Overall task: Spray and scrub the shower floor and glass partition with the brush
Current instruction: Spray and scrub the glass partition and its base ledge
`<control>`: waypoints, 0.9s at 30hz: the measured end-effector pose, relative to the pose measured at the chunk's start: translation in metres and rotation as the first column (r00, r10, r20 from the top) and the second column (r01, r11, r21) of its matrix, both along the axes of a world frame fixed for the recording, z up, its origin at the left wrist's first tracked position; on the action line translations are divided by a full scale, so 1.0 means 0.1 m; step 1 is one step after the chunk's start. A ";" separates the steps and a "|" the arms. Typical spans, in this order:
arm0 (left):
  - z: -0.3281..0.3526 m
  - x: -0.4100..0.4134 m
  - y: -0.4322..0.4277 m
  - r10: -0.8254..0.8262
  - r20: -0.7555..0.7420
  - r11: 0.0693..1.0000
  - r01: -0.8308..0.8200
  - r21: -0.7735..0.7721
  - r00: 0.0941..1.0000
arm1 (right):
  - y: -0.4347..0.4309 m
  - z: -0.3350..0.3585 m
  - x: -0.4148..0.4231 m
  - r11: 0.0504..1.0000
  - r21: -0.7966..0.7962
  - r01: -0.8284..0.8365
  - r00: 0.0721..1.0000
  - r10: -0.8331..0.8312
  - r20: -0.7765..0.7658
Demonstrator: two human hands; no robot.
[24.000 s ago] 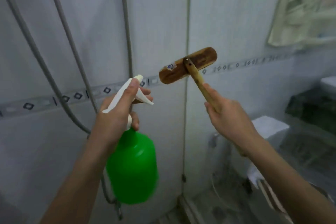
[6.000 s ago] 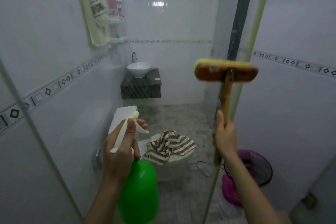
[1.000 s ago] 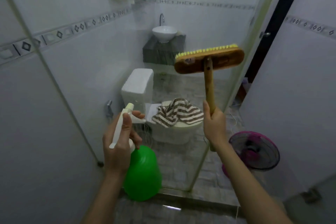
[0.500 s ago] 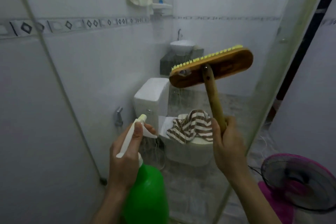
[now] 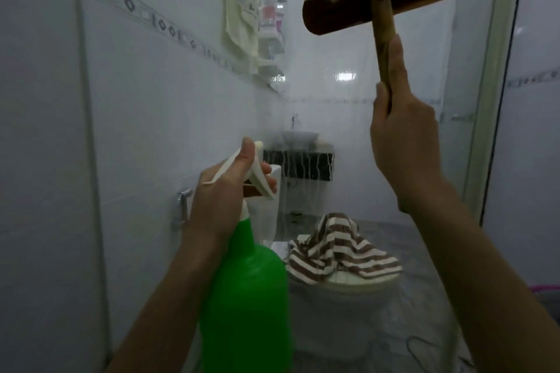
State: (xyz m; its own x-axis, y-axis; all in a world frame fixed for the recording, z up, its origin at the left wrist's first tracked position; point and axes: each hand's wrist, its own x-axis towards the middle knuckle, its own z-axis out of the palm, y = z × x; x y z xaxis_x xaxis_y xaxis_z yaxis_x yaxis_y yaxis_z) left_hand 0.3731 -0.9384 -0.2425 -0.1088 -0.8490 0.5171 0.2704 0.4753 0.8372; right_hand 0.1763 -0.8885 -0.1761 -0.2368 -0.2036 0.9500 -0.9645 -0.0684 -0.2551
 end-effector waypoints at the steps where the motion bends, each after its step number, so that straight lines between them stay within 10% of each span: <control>1: -0.10 -0.01 -0.02 -0.008 0.006 1.000 0.008 -0.018 1.000 | 0.00 -0.11 0.02 1.000 0.005 0.029 1.000 -0.028 -0.008; 7: -0.48 -0.02 -0.11 0.009 -0.009 1.000 -0.009 0.025 1.000 | 0.21 -1.12 0.22 0.989 0.128 0.068 0.997 -0.071 0.018; 14: -0.47 0.02 -0.20 -0.023 -0.063 1.000 0.024 0.010 0.998 | -0.18 -0.22 0.37 0.988 0.080 0.134 0.989 -0.128 -0.071; 21: -0.49 0.27 -0.25 -0.105 -0.125 0.994 0.106 0.000 0.987 | 0.38 -1.86 0.49 0.966 0.230 0.115 0.990 -0.130 0.052; 27: -0.52 0.35 -0.16 -0.097 -0.097 0.995 0.094 -0.035 0.991 | -0.02 -0.68 0.52 0.986 0.139 0.097 0.995 -0.096 -0.014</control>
State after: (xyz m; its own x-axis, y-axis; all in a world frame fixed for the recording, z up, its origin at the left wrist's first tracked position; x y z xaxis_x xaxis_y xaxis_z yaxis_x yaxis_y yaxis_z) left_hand 0.4078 -0.9546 -0.2945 -0.1357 -0.8209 0.5548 0.3960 0.4683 0.7898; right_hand 0.2284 -0.8908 -0.2442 -0.2556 -0.3102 0.9157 -0.9666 0.0611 -0.2490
